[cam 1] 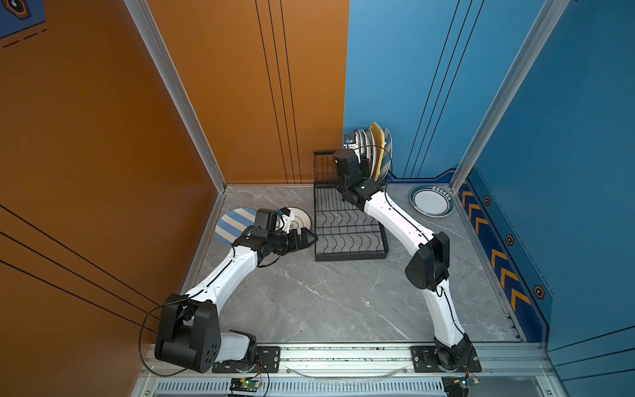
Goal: Load plates into a dish rack
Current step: Place the plate on the dish rack.
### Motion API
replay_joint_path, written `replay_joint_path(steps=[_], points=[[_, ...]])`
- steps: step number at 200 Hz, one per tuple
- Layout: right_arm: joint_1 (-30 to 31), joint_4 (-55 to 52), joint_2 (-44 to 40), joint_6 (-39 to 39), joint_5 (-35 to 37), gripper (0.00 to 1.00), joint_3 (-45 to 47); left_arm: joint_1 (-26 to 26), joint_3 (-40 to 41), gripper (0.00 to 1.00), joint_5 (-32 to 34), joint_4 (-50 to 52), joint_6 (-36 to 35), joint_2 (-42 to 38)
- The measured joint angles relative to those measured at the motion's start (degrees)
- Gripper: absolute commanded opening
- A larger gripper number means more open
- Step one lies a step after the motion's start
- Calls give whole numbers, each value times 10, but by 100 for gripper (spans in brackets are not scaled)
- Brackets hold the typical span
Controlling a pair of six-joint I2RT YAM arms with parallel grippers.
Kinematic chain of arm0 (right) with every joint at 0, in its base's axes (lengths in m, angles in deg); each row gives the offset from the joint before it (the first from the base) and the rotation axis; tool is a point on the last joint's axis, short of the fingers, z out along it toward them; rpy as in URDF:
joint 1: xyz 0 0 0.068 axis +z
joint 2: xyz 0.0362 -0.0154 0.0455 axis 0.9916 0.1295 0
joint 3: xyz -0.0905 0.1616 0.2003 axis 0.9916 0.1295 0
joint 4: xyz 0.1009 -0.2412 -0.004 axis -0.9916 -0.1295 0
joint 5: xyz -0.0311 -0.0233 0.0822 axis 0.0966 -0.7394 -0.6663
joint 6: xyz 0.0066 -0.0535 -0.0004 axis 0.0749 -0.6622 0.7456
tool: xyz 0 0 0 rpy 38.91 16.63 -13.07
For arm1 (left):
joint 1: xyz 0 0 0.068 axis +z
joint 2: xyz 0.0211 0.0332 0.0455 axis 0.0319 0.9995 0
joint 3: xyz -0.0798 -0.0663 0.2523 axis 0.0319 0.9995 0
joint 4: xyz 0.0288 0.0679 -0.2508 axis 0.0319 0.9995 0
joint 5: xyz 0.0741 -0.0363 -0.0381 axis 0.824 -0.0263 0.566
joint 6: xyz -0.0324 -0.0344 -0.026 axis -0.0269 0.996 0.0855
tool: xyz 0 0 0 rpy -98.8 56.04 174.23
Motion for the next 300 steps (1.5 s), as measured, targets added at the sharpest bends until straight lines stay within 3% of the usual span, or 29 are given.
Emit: replay_joint_path(steps=[69,134,189,227,232,255,300], points=[[16,-45,-28,11,-8,51,0,1,0,98,14,-1,0,0],[37,-136,-132,72,-35,59,27,19,-29,100,73,28,-18,15],[66,-216,-288,188,-116,66,189,46,-181,91,121,80,-73,123],[62,-247,-385,276,-184,73,343,51,-310,87,144,130,-115,244],[61,-251,-396,286,-194,73,363,51,-327,83,145,137,-119,258],[54,-260,-447,329,-230,75,451,51,-419,79,167,179,-146,340],[23,-271,-539,379,-270,77,566,51,-587,74,216,250,-187,472]])
